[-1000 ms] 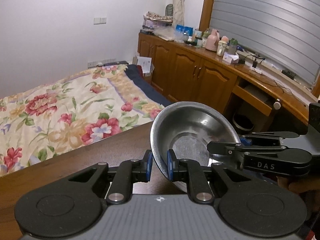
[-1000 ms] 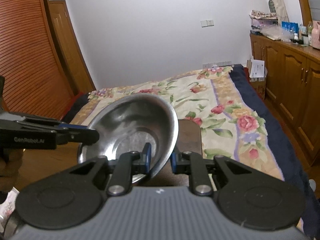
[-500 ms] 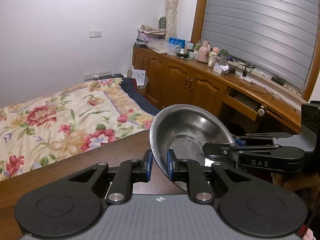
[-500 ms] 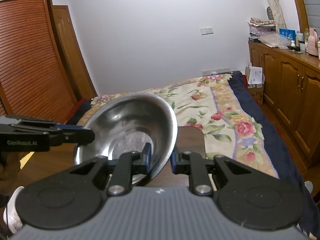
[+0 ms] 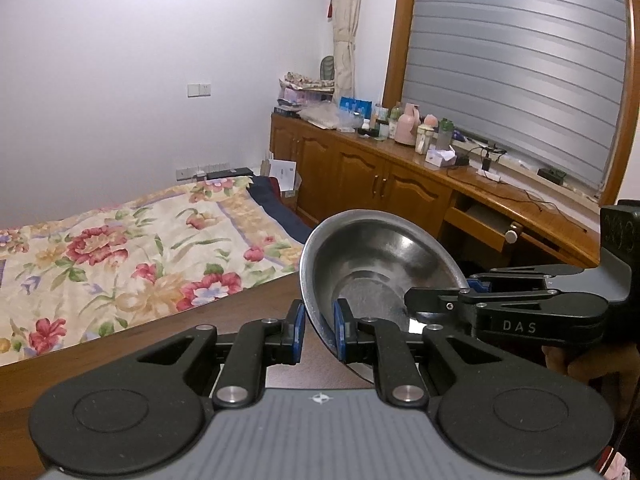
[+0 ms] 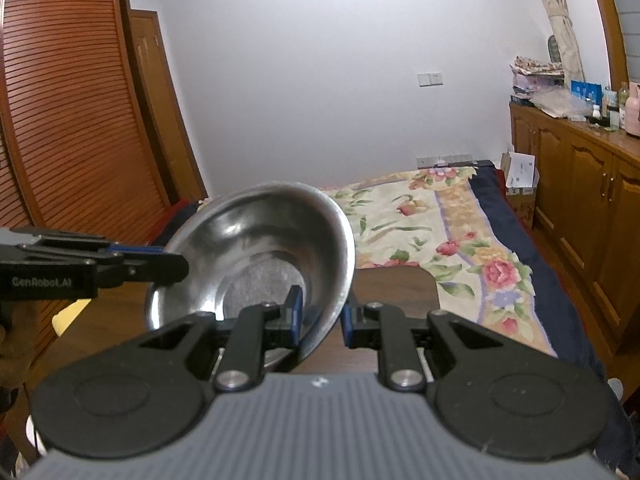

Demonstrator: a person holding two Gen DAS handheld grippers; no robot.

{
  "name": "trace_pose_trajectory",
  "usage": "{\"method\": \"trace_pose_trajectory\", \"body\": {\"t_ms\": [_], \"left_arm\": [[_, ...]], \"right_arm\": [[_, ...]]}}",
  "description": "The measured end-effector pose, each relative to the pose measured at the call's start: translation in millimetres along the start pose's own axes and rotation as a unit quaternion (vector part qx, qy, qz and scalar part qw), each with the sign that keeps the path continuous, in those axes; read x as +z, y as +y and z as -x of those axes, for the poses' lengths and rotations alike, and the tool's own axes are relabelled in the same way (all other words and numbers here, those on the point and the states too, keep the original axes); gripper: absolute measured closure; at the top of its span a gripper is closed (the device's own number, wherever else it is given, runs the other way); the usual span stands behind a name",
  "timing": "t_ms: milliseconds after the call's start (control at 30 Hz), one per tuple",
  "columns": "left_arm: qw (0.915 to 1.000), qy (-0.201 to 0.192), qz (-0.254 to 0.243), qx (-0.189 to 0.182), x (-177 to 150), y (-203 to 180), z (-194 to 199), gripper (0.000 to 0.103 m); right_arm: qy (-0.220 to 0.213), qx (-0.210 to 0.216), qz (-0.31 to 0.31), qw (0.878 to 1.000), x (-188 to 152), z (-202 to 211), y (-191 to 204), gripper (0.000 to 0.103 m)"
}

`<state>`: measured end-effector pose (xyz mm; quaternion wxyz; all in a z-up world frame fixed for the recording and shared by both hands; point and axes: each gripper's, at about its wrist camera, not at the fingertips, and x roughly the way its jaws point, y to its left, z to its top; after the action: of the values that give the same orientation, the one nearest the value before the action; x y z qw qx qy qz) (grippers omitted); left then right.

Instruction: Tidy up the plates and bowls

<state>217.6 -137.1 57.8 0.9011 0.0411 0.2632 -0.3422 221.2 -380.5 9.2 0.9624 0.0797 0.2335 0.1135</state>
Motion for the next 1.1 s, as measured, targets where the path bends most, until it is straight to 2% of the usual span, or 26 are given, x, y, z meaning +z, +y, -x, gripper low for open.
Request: {"method": "trace_pose_trajectory", "body": {"t_ms": [200,567,1100], "left_arm": [[0.9999,0.009,0.000,0.004,-15,0,8,0.086],[0.9994,0.032,0.012,0.002,-55,3,21,0.086],[0.9991,0.031,0.021,0.021,-111,-2,63,0.086]], "right_arm": [[0.010,0.003,0.006,1.000,-8,1,6,0.082],[0.045,0.010,0.005,0.999,-43,5,25,0.082],[0.066,0.046,0.006,0.997,-83,22,62,0.081]]}}
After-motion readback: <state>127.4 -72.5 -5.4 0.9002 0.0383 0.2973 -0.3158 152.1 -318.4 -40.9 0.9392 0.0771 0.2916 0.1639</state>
